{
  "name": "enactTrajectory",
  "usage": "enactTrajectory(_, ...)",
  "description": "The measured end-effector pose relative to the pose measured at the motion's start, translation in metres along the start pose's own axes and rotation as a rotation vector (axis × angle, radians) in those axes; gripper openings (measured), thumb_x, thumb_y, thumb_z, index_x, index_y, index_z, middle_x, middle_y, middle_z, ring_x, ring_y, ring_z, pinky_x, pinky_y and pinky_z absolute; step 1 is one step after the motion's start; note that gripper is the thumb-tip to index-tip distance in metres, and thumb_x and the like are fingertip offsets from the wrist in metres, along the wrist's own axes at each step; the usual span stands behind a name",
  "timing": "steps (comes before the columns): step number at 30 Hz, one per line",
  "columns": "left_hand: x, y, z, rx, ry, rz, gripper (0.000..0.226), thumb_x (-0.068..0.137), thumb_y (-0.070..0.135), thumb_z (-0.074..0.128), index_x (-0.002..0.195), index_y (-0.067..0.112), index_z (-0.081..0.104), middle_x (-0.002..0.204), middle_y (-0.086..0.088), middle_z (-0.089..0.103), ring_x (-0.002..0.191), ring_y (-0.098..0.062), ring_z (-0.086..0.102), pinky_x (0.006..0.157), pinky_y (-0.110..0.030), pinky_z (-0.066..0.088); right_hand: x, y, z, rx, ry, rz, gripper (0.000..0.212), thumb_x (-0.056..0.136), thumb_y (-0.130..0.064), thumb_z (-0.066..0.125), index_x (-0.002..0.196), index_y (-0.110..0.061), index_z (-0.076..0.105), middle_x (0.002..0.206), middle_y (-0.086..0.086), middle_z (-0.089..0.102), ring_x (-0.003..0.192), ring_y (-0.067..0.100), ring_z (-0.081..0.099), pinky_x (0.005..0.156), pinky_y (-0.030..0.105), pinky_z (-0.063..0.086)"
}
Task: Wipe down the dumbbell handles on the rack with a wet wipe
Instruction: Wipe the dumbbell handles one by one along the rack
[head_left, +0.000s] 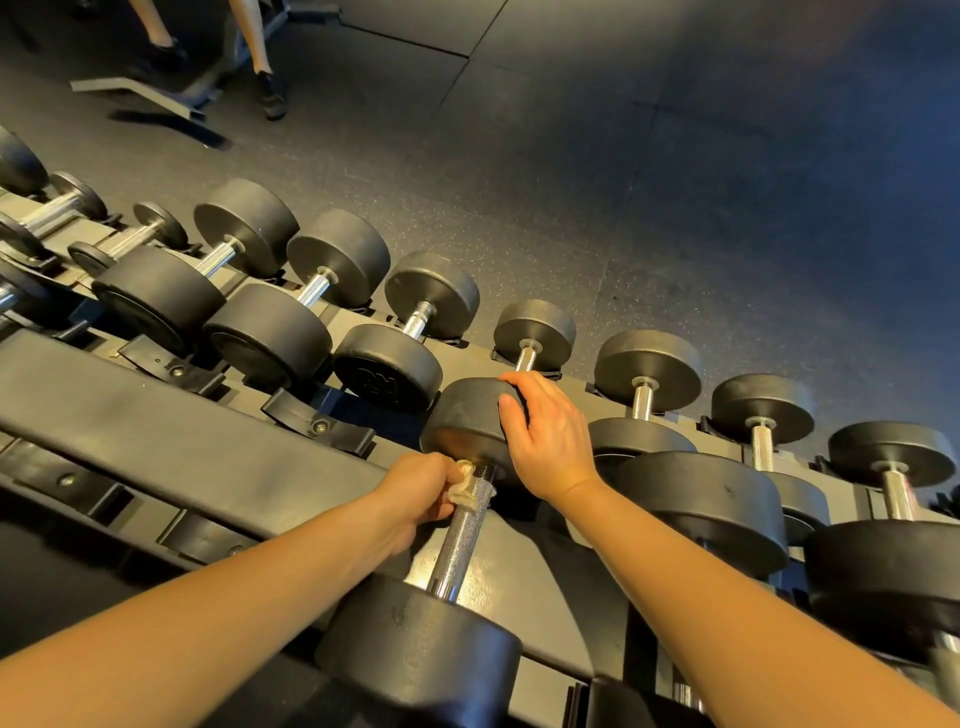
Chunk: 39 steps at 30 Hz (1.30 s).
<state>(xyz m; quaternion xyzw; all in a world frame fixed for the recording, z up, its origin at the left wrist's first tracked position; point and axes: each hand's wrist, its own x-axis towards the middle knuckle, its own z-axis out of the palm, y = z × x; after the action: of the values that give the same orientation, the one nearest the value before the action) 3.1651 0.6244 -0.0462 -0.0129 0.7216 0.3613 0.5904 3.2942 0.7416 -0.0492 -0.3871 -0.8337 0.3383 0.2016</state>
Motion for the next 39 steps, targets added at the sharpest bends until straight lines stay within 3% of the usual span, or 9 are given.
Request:
enactTrajectory(5,-0.004,0.005,0.001,-0.136,-0.32,-0.175,0.035,0.097,0.015,0.043,0.116,-0.006,0.063,0.097,-0.02,0.073,0.089,-0.029,0.072,0.09,-0.043,0.056,0.0,0.0,0.0,-0.008,0.008,-0.01,0.033,0.103,-0.035,0.041,0.122,-0.018,0.061,0.108,-0.003,0.065,0.097,0.011,0.059,0.078,0.028,0.047)
enactTrajectory(11,-0.011,0.004,0.005,-0.144,-0.397,-0.144,0.046,0.106,0.024,0.037,0.103,-0.007,0.071,0.095,-0.021,0.072,0.088,-0.029,0.069,0.089,-0.041,0.055,0.0,-0.001,0.001,-0.015,0.011,-0.007,0.029,0.104,-0.034,0.043,0.121,-0.019,0.061,0.107,-0.003,0.065,0.097,0.013,0.059,0.078,0.037,0.052)
enactTrajectory(15,-0.018,0.003,-0.001,0.136,-0.11,0.162,0.027,0.102,0.021,0.059,0.091,0.003,0.075,0.078,-0.013,0.074,0.071,-0.018,0.069,0.072,-0.028,0.055,-0.001,-0.001,-0.001,-0.012,0.009,-0.015,0.025,0.106,-0.031,0.045,0.122,-0.02,0.06,0.108,-0.003,0.065,0.098,0.011,0.058,0.08,0.034,0.052)
enactTrajectory(20,-0.025,0.002,-0.004,1.086,0.092,0.897,0.026,0.1,0.025,0.061,0.083,0.018,0.079,0.077,0.0,0.072,0.07,-0.016,0.065,0.067,-0.032,0.05,-0.001,-0.002,-0.001,-0.018,0.012,-0.006,0.025,0.106,-0.031,0.046,0.124,-0.02,0.061,0.11,-0.003,0.065,0.099,0.013,0.059,0.08,0.029,0.047)
enactTrajectory(25,-0.02,0.004,0.007,1.506,0.027,1.373,0.006,0.085,0.023,0.078,0.081,0.019,0.078,0.081,-0.001,0.066,0.071,-0.019,0.062,0.055,-0.036,0.054,0.0,-0.015,-0.01,-0.035,-0.082,0.075,0.031,0.106,-0.036,0.045,0.129,-0.02,0.057,0.119,0.0,0.063,0.108,0.018,0.059,0.09,0.043,0.052)
enactTrajectory(28,-0.021,0.0,0.006,1.587,0.059,1.417,0.011,0.092,0.03,0.071,0.091,0.022,0.077,0.088,0.001,0.063,0.076,-0.016,0.059,0.059,-0.034,0.053,-0.016,-0.026,-0.03,-0.01,0.006,0.165,0.036,0.102,-0.035,0.055,0.135,-0.021,0.052,0.129,-0.001,0.055,0.117,0.014,0.053,0.097,0.035,0.049)
enactTrajectory(30,-0.021,0.0,-0.004,1.51,0.011,1.384,0.016,0.096,0.028,0.063,0.108,0.025,0.073,0.099,0.002,0.058,0.088,-0.016,0.055,0.071,-0.035,0.051,-0.043,-0.03,-0.046,-0.065,0.152,0.205,0.017,0.098,-0.023,0.059,0.114,-0.021,0.059,0.11,-0.004,0.058,0.1,0.013,0.057,0.083,0.031,0.05)
enactTrajectory(34,-0.019,0.01,-0.019,1.413,-0.039,1.333,0.018,0.094,0.026,0.065,0.111,0.03,0.069,0.097,0.008,0.056,0.091,-0.013,0.053,0.075,-0.029,0.044,-0.081,-0.042,-0.034,0.045,-0.224,0.428,0.014,0.094,-0.017,0.058,0.095,-0.024,0.069,0.078,-0.004,0.067,0.074,0.018,0.065,0.069,0.035,0.053)
enactTrajectory(39,-0.023,0.01,-0.018,1.261,0.208,1.197,0.026,0.087,0.044,0.074,0.089,0.025,0.057,0.08,0.009,0.061,0.072,-0.012,0.056,0.065,-0.032,0.046,-0.08,-0.05,0.003,-0.05,-0.201,0.386,0.025,0.1,-0.036,0.054,0.081,-0.023,0.065,0.067,-0.008,0.058,0.064,0.009,0.054,0.053,0.026,0.033)
